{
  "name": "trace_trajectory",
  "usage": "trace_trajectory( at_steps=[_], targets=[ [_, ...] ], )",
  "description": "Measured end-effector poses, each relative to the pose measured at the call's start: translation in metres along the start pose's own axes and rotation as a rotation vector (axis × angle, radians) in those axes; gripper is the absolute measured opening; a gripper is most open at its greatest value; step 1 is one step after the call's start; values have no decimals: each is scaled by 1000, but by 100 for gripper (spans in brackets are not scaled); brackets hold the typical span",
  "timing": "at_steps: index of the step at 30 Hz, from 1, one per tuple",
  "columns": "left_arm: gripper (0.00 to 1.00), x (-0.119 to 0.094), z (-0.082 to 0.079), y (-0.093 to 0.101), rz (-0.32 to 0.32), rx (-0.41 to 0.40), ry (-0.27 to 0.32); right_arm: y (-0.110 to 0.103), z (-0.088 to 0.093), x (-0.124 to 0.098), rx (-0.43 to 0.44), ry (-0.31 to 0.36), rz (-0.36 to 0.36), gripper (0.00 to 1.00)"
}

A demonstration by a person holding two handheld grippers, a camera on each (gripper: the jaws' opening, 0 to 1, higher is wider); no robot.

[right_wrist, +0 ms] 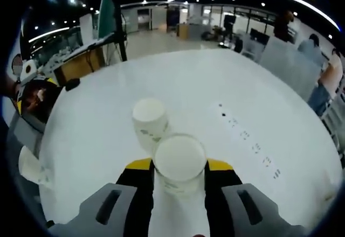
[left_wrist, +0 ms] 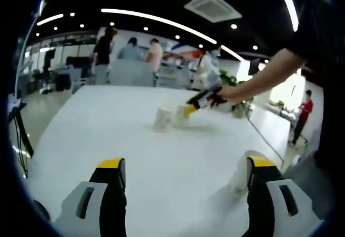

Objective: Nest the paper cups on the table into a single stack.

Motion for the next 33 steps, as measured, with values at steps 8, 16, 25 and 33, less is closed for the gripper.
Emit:
trace_trajectory(
  at_steps=[8,16,25,33],
  targets=[
    [91,2,0,5,21,-7,-3,-12,3,-17,19,10,-1,33],
    [90,6,-8,14,48,13,10,-23,2,-37,-1,36,5,33],
    [90,12,-18,24,77,35,16,-35,4,-67,13,66,18,33],
    [91,12,-24,34,101,42,31,-50,-3,-95,6,114,29,33]
  ],
)
Point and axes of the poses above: the point that each gripper's makers call its tool centre point, and the gripper's own axes: x roughly forward along the fingers, y roughly to its right, z roughly out of its underside, the point moved 4 cm from there along -x, roughly backward along the fingers, and after that the axes turned 8 degrees about x, right-handed, at the moved point
